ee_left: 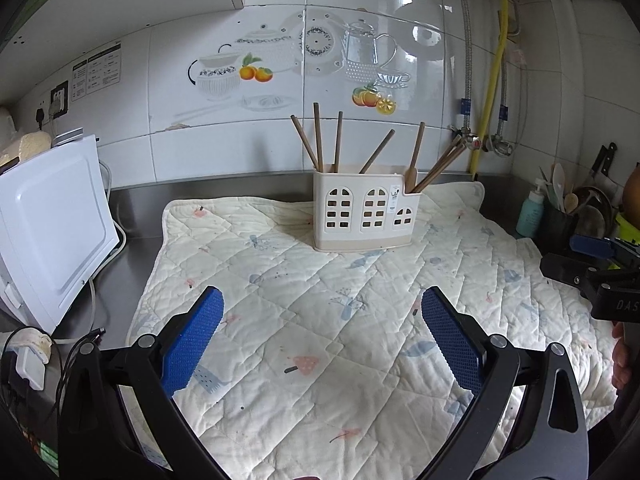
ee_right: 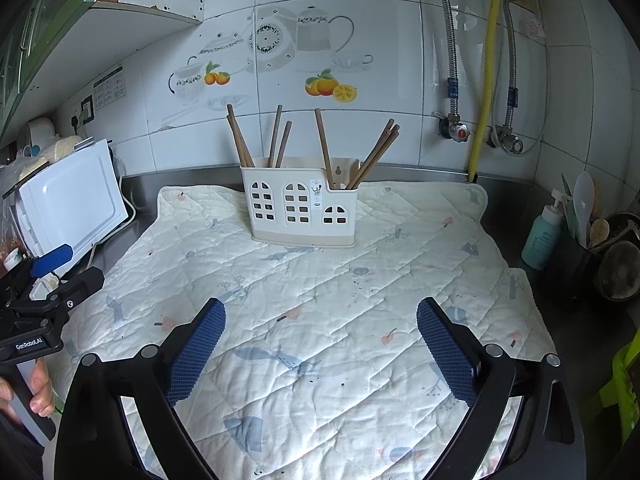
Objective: Organize utensils
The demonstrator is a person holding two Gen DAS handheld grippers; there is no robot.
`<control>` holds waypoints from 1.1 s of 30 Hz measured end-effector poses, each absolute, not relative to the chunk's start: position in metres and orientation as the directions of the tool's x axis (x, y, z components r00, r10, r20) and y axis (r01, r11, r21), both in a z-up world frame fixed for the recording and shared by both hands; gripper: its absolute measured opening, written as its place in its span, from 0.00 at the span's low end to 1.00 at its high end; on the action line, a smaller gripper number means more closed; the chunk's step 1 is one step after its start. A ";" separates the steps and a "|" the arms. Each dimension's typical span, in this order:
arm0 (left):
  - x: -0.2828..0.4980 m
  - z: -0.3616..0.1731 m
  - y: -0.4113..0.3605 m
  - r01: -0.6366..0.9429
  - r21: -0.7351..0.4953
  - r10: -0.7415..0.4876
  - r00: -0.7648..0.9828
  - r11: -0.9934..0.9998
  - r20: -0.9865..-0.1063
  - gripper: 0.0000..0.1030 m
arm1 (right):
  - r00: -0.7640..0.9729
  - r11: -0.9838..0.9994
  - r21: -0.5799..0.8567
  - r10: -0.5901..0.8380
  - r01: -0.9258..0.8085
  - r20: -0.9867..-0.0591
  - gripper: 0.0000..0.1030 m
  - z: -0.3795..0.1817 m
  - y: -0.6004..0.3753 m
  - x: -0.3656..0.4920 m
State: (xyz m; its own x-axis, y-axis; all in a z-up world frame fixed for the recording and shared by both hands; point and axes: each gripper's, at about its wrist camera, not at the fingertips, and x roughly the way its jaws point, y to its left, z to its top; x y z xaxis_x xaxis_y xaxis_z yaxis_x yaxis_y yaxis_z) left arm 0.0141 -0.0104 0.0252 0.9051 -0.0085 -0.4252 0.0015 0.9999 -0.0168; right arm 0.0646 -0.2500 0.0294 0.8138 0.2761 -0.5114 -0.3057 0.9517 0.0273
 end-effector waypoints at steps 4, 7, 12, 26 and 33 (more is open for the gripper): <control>0.014 0.025 -0.013 0.003 -0.011 -0.007 0.904 1.000 -0.427 0.95 | 0.813 0.953 0.035 0.277 -0.302 -0.512 0.91 0.028 -0.252 0.065; 0.015 0.024 -0.014 0.004 -0.012 -0.009 0.902 1.000 -0.431 0.95 | 0.809 0.952 0.042 0.282 -0.305 -0.515 0.91 0.027 -0.253 0.066; 0.017 0.023 -0.015 0.006 -0.009 -0.010 0.899 1.000 -0.437 0.95 | 0.806 0.952 0.044 0.280 -0.302 -0.521 0.91 0.024 -0.253 0.067; 0.019 0.019 -0.017 0.010 -0.007 -0.012 0.894 1.000 -0.448 0.95 | 0.802 0.951 0.046 0.284 -0.307 -0.525 0.91 0.022 -0.252 0.068; 0.020 0.019 -0.018 0.011 -0.011 -0.014 0.893 1.000 -0.450 0.95 | 0.802 0.950 0.047 0.286 -0.308 -0.525 0.91 0.022 -0.252 0.068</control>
